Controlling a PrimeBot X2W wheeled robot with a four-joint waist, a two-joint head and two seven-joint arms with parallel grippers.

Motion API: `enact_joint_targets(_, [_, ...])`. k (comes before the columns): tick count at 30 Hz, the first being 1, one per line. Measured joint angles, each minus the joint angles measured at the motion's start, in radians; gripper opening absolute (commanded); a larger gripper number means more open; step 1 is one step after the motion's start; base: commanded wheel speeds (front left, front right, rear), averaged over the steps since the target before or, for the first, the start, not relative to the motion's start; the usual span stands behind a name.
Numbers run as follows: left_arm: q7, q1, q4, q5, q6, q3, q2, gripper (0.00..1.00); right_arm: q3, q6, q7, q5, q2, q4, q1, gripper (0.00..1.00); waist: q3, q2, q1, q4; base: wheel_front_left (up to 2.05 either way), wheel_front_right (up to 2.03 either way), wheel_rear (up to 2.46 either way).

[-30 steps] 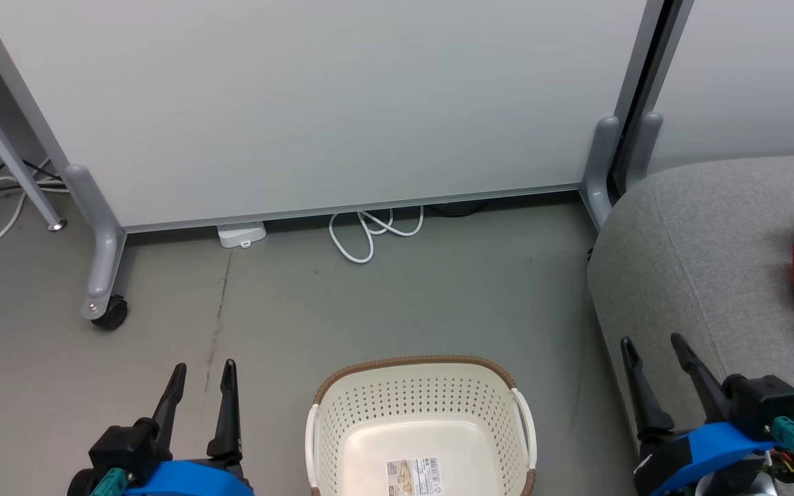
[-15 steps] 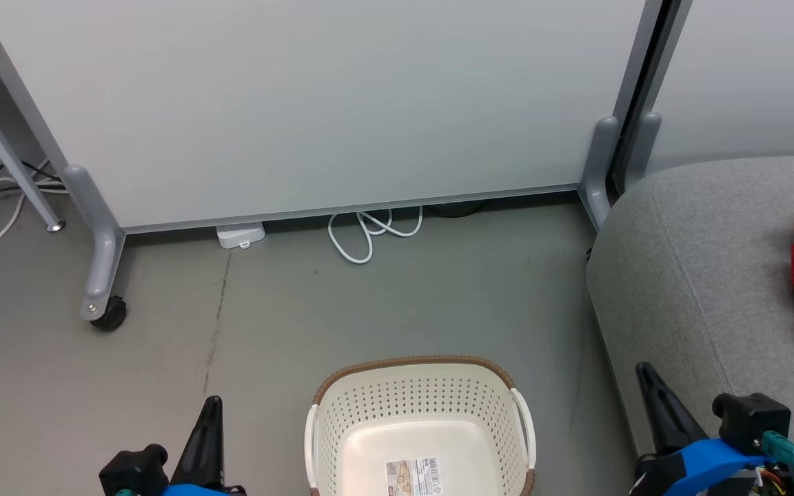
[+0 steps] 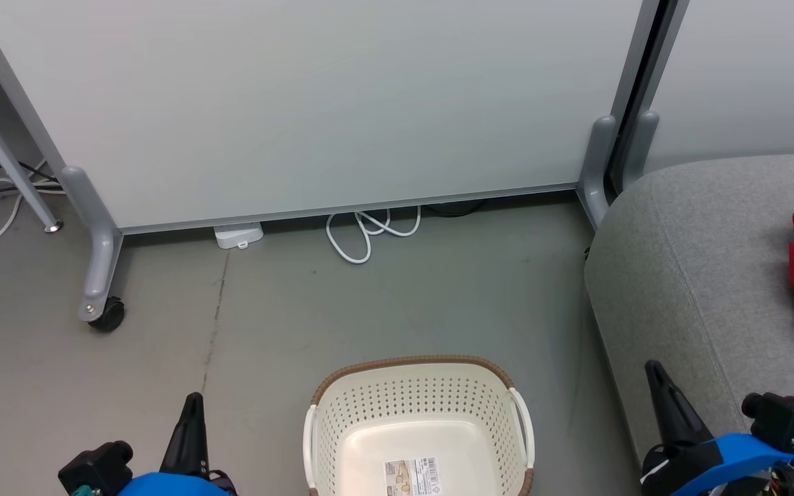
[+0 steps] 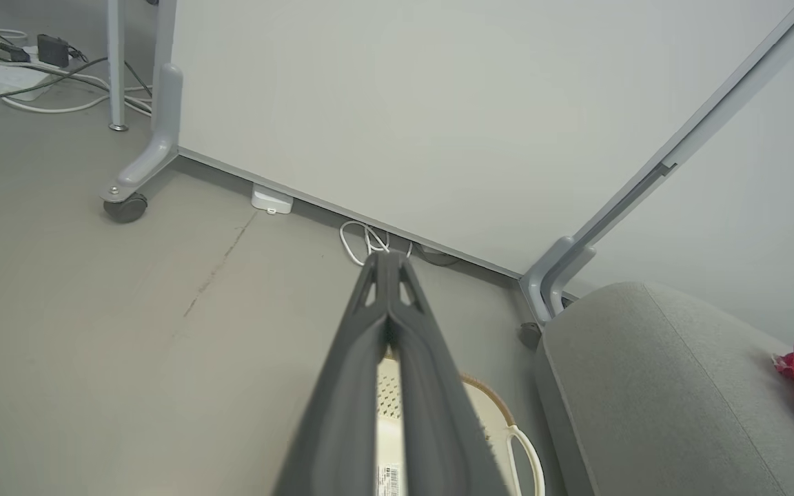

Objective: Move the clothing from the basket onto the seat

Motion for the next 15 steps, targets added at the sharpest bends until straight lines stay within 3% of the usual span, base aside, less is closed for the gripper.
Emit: enact_joint_targets(15, [0.061,-0.022,-0.027,-0.21,0.0,0.037,-0.007,0.0,-0.014,0.0,0.025,0.238,0.0,0.006,-0.015,0.0,0.001,0.0,0.0,-0.005,0.0,0.0,0.0])
